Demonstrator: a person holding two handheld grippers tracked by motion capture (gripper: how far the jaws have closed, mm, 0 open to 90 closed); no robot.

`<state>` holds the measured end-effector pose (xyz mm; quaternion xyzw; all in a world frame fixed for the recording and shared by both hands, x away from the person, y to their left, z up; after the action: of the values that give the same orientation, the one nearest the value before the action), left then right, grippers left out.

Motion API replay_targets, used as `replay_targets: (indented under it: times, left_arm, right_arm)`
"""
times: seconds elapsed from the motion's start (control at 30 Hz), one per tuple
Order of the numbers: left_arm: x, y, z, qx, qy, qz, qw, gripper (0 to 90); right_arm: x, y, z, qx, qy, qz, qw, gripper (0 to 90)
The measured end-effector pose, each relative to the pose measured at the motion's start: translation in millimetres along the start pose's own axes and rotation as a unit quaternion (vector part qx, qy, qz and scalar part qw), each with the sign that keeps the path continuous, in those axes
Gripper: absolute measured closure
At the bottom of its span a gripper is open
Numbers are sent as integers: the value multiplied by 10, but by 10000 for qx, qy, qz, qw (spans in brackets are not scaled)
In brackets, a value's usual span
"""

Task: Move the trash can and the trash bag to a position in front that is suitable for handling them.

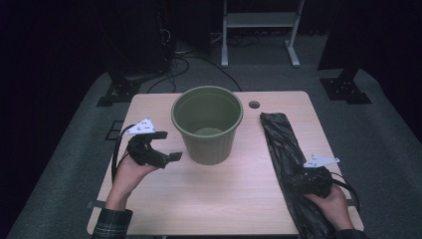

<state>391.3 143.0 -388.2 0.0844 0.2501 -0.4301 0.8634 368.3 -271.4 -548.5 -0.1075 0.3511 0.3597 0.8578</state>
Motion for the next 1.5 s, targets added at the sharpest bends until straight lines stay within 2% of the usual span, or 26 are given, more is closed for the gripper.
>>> replay_targets:
  times: [0.57,0.93,1.0,1.07,1.17,1.5]
  left_arm:
    - [-54,224,321,-11,-32,54,10000,0]
    - [48,433,513,42,100,136,9998,0]
    - [66,471,553,45,40,156,9999,0]
    - [86,503,571,17,14,169,9999,0]
    - [142,565,556,66,151,266,9995,0]
    - [308,702,553,-1,241,218,9995,0]
  right_arm:
    - [-2,1,-2,-4,-2,4,10000,101]
    - [-4,4,-3,5,-4,5,10000,101]
    - [-4,4,-4,5,-6,6,10000,101]
    - [-4,4,-4,3,-6,6,10000,101]
    - [-4,4,-4,2,-7,6,10000,101]
    - [-5,5,-6,0,-11,5,10000,101]
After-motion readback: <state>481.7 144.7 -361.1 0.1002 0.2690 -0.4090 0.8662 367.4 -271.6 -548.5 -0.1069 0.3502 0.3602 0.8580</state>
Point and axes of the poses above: each handheld gripper's, and its own axes: x roughly forward along the jaws, z roughly out of its top, y roughly to its left, the point moved 9 cm from there along x, roughly forward along the jaws, and after that the axes turned 5 degrees about z, right-handed, at the moved point
